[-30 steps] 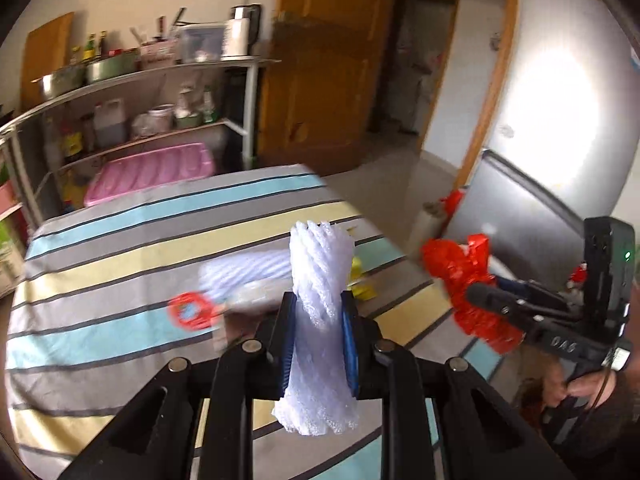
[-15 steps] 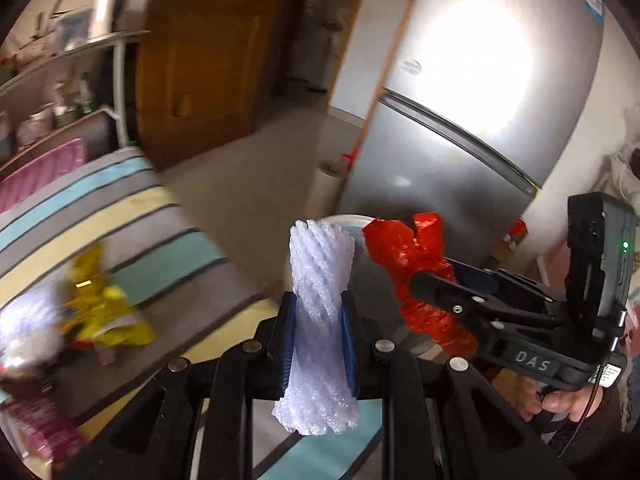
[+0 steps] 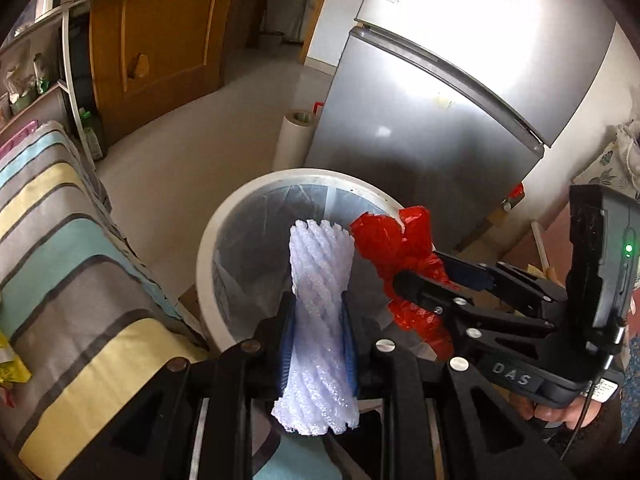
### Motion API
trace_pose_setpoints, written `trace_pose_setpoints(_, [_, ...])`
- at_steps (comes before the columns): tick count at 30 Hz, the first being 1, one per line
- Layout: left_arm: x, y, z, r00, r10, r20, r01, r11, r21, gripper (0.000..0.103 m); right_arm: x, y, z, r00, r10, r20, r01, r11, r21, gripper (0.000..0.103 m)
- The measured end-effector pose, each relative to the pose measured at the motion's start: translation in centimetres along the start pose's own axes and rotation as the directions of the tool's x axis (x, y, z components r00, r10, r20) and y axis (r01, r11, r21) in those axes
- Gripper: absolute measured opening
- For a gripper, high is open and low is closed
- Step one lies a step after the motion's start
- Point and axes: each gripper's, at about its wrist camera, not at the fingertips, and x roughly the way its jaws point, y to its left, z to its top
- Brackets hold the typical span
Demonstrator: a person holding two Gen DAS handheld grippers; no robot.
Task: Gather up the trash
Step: 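Carry the foam net and red bag to the bin and release both, then grasp the paper bag with the left tool while the right tool grasps the yellow wrapper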
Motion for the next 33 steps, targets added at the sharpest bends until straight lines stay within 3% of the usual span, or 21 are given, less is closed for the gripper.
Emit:
trace_pose_setpoints(5, [1.2,0.1,0.1,0.999,0.021,-0.026,-0.021,1.0,-0.002,0.026,1.1,-1.1,0.0,0.999,-0.019,-0.03,0.02,1.0,0.023,0.048])
trace_pose_setpoints(9, [1.6,0.1,0.2,0.999,0.016,-0.031,-0.017,1.0,-0.008,0.037,1.4,-1.8,0.0,0.999,-0.01,-0.046,0.013,0.998,0.056,0.048])
trace_pose_setpoints(14, [1.0,0.6,0.0,1.0,0.017,-0.024,-0.017,1.0,-0.019,0.045,1.0,-2.0,-0.3,0.999,-0.018,-0.034,0.02,0.997,0.078,0.057])
trace_pose_setpoints(25, [-4.5,2.4,-0.5,0.994,0.061,0.093,-0.057,0.997,-0.048,0.051,-1.9,0.7,0.1,0.999,0.0,0.047,-0.002,0.999,0.044,0.058])
trace_pose_setpoints(28, [-6.6,3.4,-1.2,0.984,0.112,0.137,-0.105,0.993,-0.06,0.057,-2.9,2.2,0.3,0.997,0.015,0.076,-0.016,1.0,0.018,0.058])
trace_pose_setpoints(33, [-9.9,5.4,-2.7,0.967,0.171,0.187,-0.154,0.983,-0.101,0.058,-4.0,5.2,0.8,0.99,0.077,0.12,-0.074,0.997,-0.035,0.058])
